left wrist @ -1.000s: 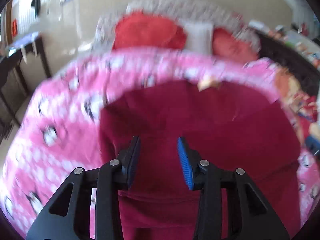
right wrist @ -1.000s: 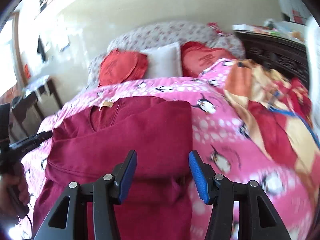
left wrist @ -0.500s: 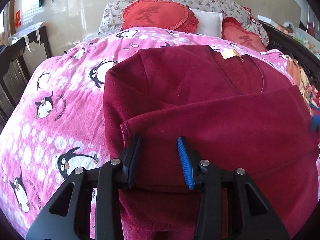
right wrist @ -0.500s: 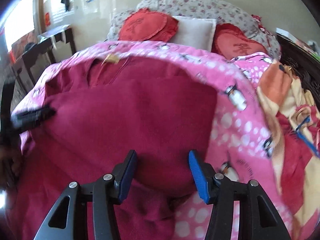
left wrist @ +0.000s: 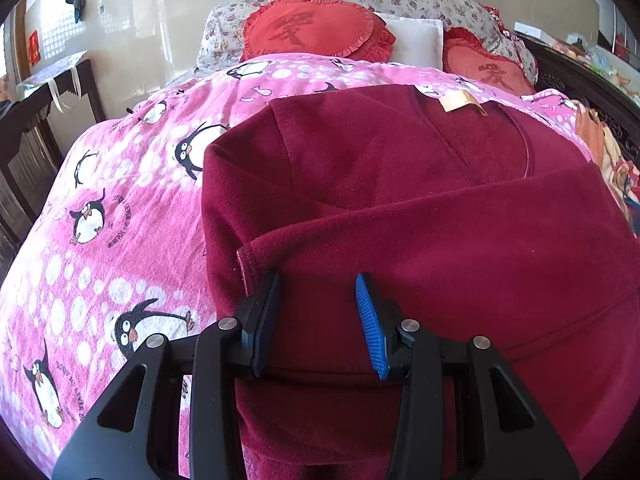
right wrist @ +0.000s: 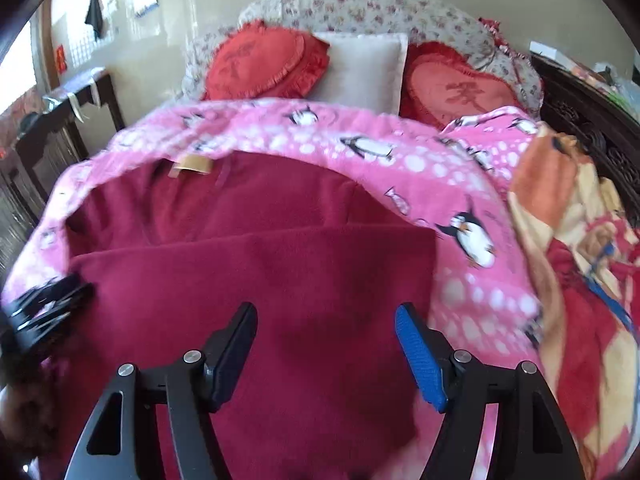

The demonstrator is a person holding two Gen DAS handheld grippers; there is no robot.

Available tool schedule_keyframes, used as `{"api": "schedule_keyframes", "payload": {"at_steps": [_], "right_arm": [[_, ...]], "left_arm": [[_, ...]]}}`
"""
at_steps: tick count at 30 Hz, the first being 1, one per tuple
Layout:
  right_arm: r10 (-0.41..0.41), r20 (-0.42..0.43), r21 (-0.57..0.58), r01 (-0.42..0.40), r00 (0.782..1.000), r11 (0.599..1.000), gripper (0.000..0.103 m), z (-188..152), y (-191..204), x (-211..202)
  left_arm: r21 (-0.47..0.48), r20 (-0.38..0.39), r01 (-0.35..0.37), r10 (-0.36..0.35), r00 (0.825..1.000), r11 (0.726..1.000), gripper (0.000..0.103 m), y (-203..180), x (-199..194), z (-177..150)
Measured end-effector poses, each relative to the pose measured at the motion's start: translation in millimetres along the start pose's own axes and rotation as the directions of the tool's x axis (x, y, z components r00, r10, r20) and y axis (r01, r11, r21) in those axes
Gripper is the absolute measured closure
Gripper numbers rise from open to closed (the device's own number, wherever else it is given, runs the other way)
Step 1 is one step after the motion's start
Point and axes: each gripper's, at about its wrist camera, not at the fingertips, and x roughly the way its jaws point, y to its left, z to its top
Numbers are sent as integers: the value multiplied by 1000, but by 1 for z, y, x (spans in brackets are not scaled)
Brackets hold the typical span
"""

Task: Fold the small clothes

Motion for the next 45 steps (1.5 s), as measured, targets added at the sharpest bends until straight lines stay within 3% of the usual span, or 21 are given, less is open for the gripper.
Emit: {"api": "schedule_keyframes", "payload": {"at_steps": [6,12,17,22,24,26,27,28,29,32,34,37,41,43,45], "right_arm": [[29,-66,2,-29,997,1000,33,-82,5,-89],[110,-114,89,-100,987,991,33,-198,10,-138],[-11,-225,18,16,974,1000,33,-258,19,-140],[85,-165,212,-49,983,976,33,-273,-3,-170],[175,-144,280,-130,974,951,33,-282,-4,-172],[217,-132,307,-168,967,937,33,-287,1,-168],[223,-135,309,-173,965,935,33,-290,5,-166],[230,-139,308,-179,963,935,39,-293,9,-164],[238,-129,299,-191,963,935,52,-295,14,-165],[216,-95,228,-190,972,955,72,-294,28,-172],[202,-106,179,-181,974,967,75,-294,34,-173],[229,-108,218,-202,967,955,75,-298,28,-169],[281,-104,296,-240,954,924,75,-302,18,-164],[308,-100,337,-259,946,905,75,-304,14,-162],[324,-107,360,-267,940,894,75,-305,11,-160]], "left_arm": [[95,-50,58,-54,997,994,63,0,-24,0],[185,-101,196,-180,978,963,62,14,-106,-49],[231,-213,284,-237,948,931,62,25,-151,-116],[151,-270,328,-280,921,933,62,45,-182,-165],[133,-278,330,-285,917,935,62,51,-190,-185],[85,-289,344,-307,907,935,62,58,-189,-202],[58,-272,340,-313,910,939,62,60,-190,-208],[48,-253,337,-315,915,940,62,60,-194,-210],[37,-242,337,-319,917,941,61,58,-197,-212],[12,-242,362,-348,906,932,61,53,-200,-217],[8,-245,372,-359,900,928,61,53,-199,-215],[-47,-266,412,-409,873,910,61,59,-196,-215],[-62,-278,442,-440,854,895,59,60,-197,-216],[-94,-298,485,-489,820,870,59,57,-197,-217],[-103,-311,488,-493,812,867,59,55,-198,-218]]}}
